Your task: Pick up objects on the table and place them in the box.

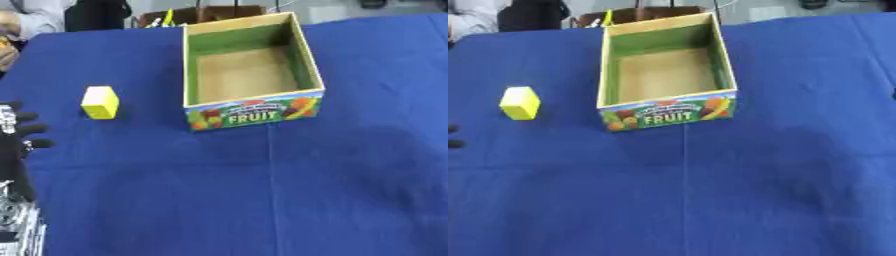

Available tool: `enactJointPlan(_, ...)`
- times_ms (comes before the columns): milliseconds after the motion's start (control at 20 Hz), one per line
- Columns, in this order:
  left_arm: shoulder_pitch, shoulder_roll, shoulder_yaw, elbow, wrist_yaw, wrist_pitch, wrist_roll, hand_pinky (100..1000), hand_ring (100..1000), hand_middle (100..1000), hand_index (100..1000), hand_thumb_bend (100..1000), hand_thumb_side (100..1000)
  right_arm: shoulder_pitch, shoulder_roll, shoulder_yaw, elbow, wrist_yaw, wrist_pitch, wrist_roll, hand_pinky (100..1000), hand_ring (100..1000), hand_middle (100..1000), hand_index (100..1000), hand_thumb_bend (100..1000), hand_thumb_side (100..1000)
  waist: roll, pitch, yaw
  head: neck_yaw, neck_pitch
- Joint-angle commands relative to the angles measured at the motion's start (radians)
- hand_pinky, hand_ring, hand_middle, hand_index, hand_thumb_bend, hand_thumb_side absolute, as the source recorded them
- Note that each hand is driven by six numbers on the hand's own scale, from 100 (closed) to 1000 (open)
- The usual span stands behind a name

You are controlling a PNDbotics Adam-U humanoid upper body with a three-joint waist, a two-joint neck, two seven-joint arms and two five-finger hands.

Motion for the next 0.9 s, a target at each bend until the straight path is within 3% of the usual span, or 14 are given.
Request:
enactJointPlan(50,-0.006,0.005,0.006,-0.020,-0.001,0.001,-0.006,446,564,564,757,156,795,-0.008,-0.017,0.001,-0.015,0.005,-0.004,0.002,787,812,687,759,100,897,-0.002,-0.013,0.001,-0.001,0.001)
enactJointPlan(400,-0.007,0.026,0.006,-0.017,-0.010,0.009,-0.013,446,565,565,757,175,816,-0.007,-0.017,0.002,-0.015,0.007,-0.003,0.004,788,813,687,759,100,897,0.000,-0.012,0.001,-0.004,-0.014)
enactJointPlan(450,-0.010,0.046,0.005,-0.016,-0.019,0.011,-0.016,445,566,566,760,230,883,-0.007,-0.018,0.002,-0.015,0.007,-0.003,0.004,788,814,687,759,100,897,0.000,-0.013,0.001,-0.005,-0.015)
enactJointPlan(500,-0.015,0.070,0.003,-0.014,-0.034,0.014,-0.020,444,566,566,760,196,841,-0.006,-0.019,0.002,-0.015,0.006,-0.003,0.004,788,814,687,759,100,897,0.001,-0.014,0.001,-0.006,-0.014)
enactJointPlan(700,-0.065,0.199,-0.015,-0.001,-0.151,0.029,-0.082,447,567,568,757,235,924,-0.003,-0.021,0.004,-0.015,0.004,-0.002,0.007,788,814,687,760,100,898,0.004,-0.020,-0.001,-0.011,-0.016)
enactJointPlan(800,-0.100,0.264,-0.029,0.012,-0.234,0.038,-0.167,454,571,572,758,247,990,-0.003,-0.021,0.006,-0.015,0.003,-0.002,0.009,788,815,687,760,100,897,0.004,-0.022,-0.004,-0.014,-0.018)
enactJointPlan(900,-0.133,0.326,-0.048,0.027,-0.318,0.036,-0.283,467,579,579,758,246,1000,-0.003,-0.022,0.007,-0.015,0.001,-0.003,0.010,787,815,687,760,100,897,0.004,-0.023,-0.007,-0.014,-0.021)
